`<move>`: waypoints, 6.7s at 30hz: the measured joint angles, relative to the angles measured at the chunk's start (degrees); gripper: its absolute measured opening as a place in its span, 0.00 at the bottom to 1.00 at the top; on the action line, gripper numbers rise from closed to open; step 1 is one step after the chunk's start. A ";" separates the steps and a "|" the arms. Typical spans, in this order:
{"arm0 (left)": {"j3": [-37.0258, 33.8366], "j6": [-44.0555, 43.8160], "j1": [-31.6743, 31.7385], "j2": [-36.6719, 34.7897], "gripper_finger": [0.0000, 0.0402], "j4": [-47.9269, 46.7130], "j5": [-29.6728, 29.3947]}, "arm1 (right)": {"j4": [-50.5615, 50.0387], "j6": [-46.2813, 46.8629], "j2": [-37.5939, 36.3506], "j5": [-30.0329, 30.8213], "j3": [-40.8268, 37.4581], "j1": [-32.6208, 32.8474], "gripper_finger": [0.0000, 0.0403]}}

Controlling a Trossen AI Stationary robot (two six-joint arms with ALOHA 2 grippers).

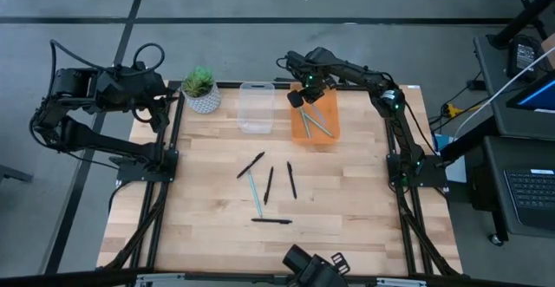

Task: Sort pens & pencils
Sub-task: Put the light blue pencil into the orange bin, then put the light green pencil into the orange bin

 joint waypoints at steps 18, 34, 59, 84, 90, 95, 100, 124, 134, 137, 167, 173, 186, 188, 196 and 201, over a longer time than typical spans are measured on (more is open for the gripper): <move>-0.01 0.04 0.01 0.00 0.21 0.00 -0.13 | -0.65 0.20 0.00 -0.02 0.00 0.13 0.23; 0.01 0.06 0.01 -0.07 0.21 0.00 -0.13 | -12.52 9.33 -5.34 -7.60 8.14 11.73 0.22; -0.01 0.51 -0.01 -0.07 0.21 0.00 4.93 | -5.72 32.05 -5.44 -8.85 8.55 40.50 0.22; -9.09 -2.12 -1.31 0.37 0.21 0.05 20.84 | 2.46 31.32 -3.89 3.05 8.48 34.70 0.22; -19.31 -8.11 -8.62 0.39 0.21 3.69 24.74 | -0.03 25.69 -4.88 5.87 8.50 28.43 0.22; -23.18 -13.16 -16.79 0.50 0.21 10.21 25.79 | -5.31 22.76 -7.49 10.27 8.52 22.58 0.22; -25.62 -17.88 -23.67 2.60 0.21 13.83 24.12 | -7.71 19.84 -11.93 12.32 8.52 16.72 0.22; -28.82 22.51 -22.48 33.09 0.21 31.73 26.38 | 3.10 -0.01 -25.26 0.54 8.57 9.61 0.22; -28.84 37.10 -24.53 40.58 0.21 36.79 19.64 | 3.39 -0.42 -25.24 -0.43 8.56 9.21 0.22; -28.84 41.60 -24.32 40.52 0.21 38.93 19.66 | 4.01 -0.39 -25.24 -0.41 8.55 6.82 0.22; -30.54 59.01 -19.25 48.13 0.21 50.58 24.92 | 18.87 0.00 -25.22 -15.00 8.55 -1.51 0.22; -30.54 59.06 -19.04 48.78 0.21 51.12 25.59 | 18.86 -0.09 -25.22 -15.37 8.55 -1.51 0.22; -30.54 58.74 -19.49 48.74 0.21 51.33 27.65 | 19.30 -0.20 -25.20 -16.83 8.55 -1.49 0.22; -30.54 58.59 -19.53 48.93 0.21 51.33 27.68 | 19.30 -0.20 -25.20 -16.87 8.55 -1.46 0.22; -30.54 58.09 -19.56 51.01 0.21 51.35 26.53 | 19.32 -0.20 -25.20 -16.90 8.55 -1.46 0.22; -30.54 57.34 -19.20 50.99 0.21 52.61 27.16 | 19.90 -0.22 -25.20 -16.90 8.55 -1.46 0.22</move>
